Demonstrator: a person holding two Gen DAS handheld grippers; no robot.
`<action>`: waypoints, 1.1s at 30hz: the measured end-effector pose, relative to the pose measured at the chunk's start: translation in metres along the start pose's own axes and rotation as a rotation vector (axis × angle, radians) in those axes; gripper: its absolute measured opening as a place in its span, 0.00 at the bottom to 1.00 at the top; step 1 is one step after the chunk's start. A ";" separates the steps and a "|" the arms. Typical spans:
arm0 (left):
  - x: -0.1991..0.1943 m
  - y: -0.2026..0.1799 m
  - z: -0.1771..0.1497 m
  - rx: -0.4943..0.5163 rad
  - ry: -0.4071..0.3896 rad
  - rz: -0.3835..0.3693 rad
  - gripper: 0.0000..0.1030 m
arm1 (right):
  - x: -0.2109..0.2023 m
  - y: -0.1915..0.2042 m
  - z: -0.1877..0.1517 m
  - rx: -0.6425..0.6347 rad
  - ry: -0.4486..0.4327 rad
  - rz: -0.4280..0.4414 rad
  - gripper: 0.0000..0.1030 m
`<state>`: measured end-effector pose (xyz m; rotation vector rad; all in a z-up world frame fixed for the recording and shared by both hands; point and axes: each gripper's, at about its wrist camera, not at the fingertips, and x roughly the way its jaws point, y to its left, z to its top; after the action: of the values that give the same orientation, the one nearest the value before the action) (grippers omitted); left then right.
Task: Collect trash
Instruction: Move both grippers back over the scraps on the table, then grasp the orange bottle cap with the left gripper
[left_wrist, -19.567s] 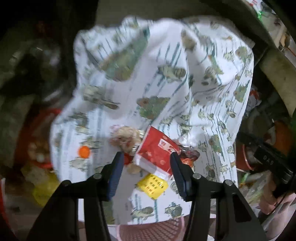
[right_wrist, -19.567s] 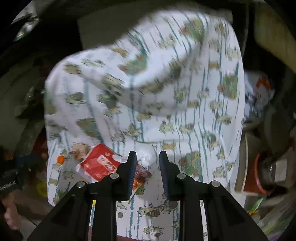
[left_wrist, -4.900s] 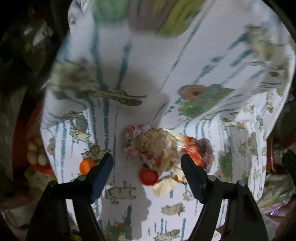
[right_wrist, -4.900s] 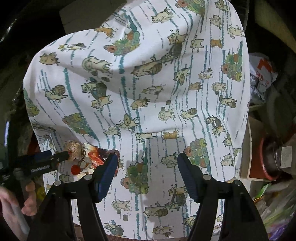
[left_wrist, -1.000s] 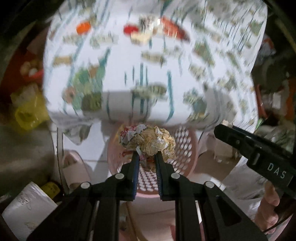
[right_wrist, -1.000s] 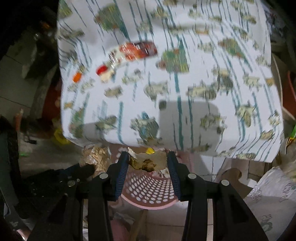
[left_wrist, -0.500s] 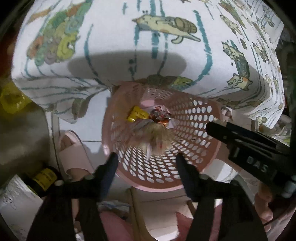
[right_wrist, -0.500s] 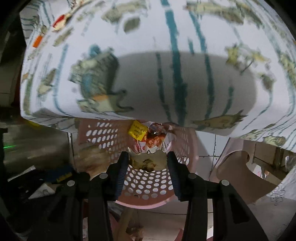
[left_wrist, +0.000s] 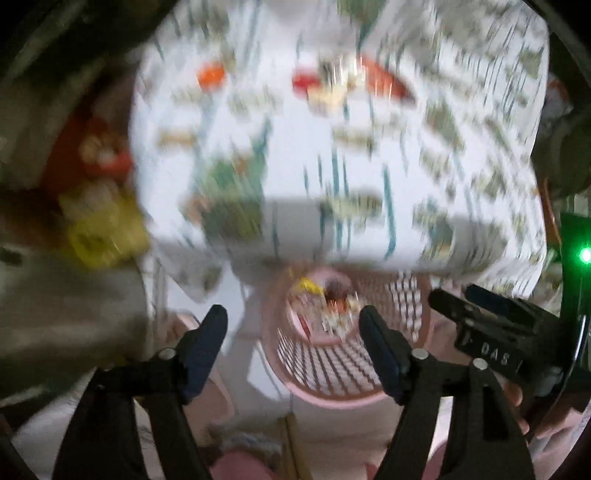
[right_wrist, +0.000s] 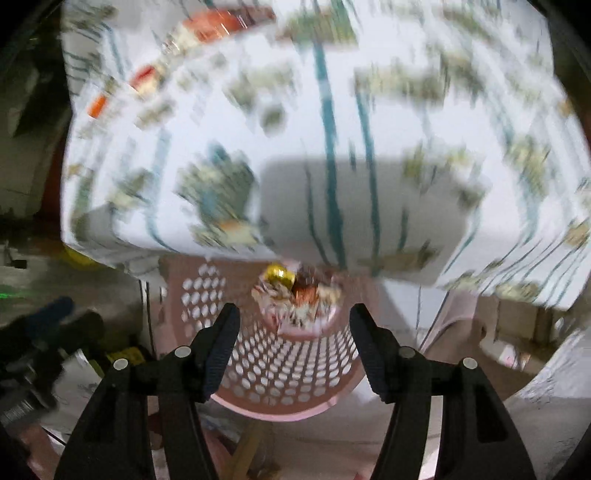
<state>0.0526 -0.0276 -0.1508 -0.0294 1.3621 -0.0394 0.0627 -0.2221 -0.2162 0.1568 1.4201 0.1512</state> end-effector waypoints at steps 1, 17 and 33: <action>-0.016 0.001 0.005 0.009 -0.054 0.015 0.76 | -0.011 0.003 0.002 -0.015 -0.037 -0.007 0.62; -0.104 0.054 0.122 -0.036 -0.340 0.052 1.00 | -0.136 0.027 0.080 -0.139 -0.402 -0.115 0.82; 0.037 0.085 0.199 -0.092 0.009 -0.030 0.57 | -0.103 0.036 0.135 -0.172 -0.368 -0.137 0.82</action>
<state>0.2562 0.0557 -0.1495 -0.1267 1.3718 -0.0019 0.1809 -0.2093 -0.0899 -0.0540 1.0410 0.1233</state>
